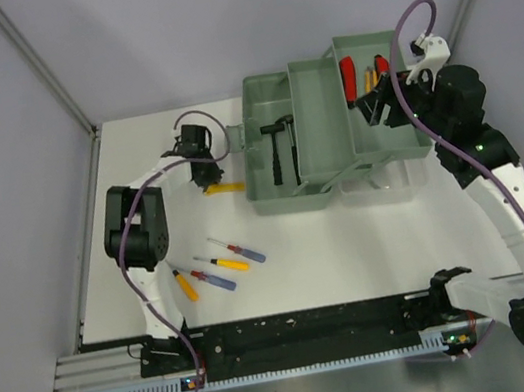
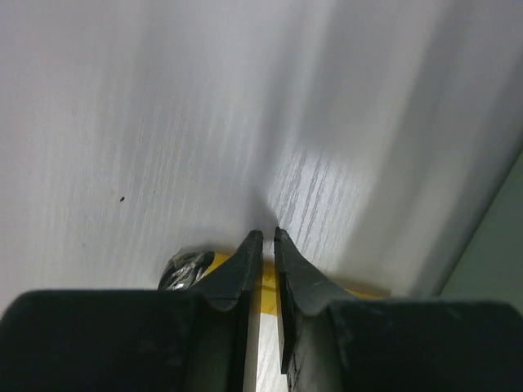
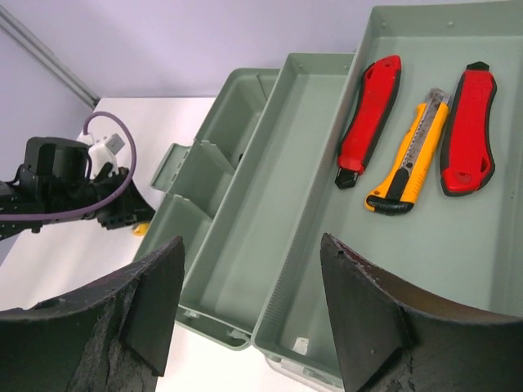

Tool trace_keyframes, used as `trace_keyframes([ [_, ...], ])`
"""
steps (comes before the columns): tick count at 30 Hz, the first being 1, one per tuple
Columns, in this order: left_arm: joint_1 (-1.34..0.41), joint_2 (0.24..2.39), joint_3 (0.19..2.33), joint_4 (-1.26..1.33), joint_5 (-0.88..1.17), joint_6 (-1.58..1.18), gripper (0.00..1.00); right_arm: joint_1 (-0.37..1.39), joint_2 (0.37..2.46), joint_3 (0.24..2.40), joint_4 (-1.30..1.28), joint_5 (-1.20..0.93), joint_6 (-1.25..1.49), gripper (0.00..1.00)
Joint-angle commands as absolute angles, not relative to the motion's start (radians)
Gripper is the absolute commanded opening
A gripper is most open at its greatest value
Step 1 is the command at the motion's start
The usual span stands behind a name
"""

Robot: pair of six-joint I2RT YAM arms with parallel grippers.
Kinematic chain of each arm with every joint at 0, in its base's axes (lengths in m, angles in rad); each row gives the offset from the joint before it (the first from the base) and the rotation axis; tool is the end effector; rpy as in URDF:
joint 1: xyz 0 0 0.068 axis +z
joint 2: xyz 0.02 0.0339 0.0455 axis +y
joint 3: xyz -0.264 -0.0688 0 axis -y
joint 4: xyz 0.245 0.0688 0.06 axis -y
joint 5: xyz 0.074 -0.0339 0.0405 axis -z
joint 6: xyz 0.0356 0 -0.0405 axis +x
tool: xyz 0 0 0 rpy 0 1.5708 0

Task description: Pack the tool kit

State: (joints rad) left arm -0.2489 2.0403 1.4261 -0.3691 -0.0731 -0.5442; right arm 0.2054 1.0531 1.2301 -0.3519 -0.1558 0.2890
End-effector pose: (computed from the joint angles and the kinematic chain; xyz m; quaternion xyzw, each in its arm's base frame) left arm 0.4222 -0.1046 0.1656 -0.1512 0.9446 -0.0795 0.2804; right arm 0.2216 0.0518 0.4261 -0.0180 0.7653 0.2146 0.6066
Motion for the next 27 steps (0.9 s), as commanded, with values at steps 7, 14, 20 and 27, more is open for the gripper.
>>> trace_keyframes([
  [7, -0.247, 1.875, 1.174, -0.362, -0.055, -0.617, 0.13, 0.204, 1.034, 1.221, -0.333, -0.146, 0.290, 0.66],
  [14, -0.301, 1.792, 1.066, -0.403, -0.064, -0.618, 0.13, 0.203, 1.025, 1.201, -0.318, -0.117, 0.322, 0.66],
  [20, -0.304, 1.759, 1.068, -0.397, -0.098, -0.621, 0.16, 0.204, 1.028, 1.197, -0.316, -0.123, 0.334, 0.66],
  [27, -0.304, 1.738, 1.129, -0.385, -0.089, -0.672, 0.38, 0.204, 1.012, 1.183, -0.316, -0.107, 0.325, 0.66],
])
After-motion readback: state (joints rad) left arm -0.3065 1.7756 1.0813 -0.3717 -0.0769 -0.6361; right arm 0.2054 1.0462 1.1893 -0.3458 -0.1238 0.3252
